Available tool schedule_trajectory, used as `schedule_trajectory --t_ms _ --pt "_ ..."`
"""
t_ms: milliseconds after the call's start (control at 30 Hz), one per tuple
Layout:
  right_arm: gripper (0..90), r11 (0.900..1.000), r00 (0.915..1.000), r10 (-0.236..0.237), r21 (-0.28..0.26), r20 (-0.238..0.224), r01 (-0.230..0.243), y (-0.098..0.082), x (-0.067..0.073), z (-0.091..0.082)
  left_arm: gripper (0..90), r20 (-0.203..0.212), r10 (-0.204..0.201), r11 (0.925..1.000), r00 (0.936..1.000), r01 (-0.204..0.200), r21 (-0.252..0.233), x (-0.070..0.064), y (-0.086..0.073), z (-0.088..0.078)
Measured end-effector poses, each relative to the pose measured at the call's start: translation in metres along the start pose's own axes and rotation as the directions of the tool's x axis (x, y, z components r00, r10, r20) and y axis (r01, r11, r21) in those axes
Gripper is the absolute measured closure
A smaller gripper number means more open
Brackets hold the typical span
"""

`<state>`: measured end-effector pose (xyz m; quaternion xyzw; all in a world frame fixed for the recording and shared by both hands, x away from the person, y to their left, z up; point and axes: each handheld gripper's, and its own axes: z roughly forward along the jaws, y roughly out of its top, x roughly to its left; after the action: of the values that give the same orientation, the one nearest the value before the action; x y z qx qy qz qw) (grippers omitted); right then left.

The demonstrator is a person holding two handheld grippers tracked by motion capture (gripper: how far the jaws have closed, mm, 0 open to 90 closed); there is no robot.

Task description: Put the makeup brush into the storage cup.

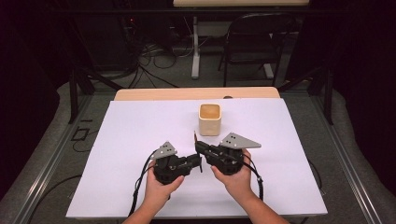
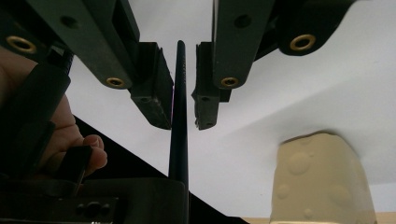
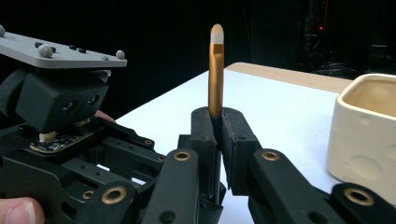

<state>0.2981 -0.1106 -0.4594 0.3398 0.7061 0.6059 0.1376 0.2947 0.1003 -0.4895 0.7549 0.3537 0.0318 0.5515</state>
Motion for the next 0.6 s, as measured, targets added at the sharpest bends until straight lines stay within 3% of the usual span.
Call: schedule_trajectory --t_ms 600 --pt "84.0 1.000 1.0000 -0.007 -0.009 -0.001 0.007 -0.0015 0.0019 0.0012 82.0 0.024 -0.047 0.9989 0.9986 0.047 -0.002 0.0021 -0.0014 0.0000"
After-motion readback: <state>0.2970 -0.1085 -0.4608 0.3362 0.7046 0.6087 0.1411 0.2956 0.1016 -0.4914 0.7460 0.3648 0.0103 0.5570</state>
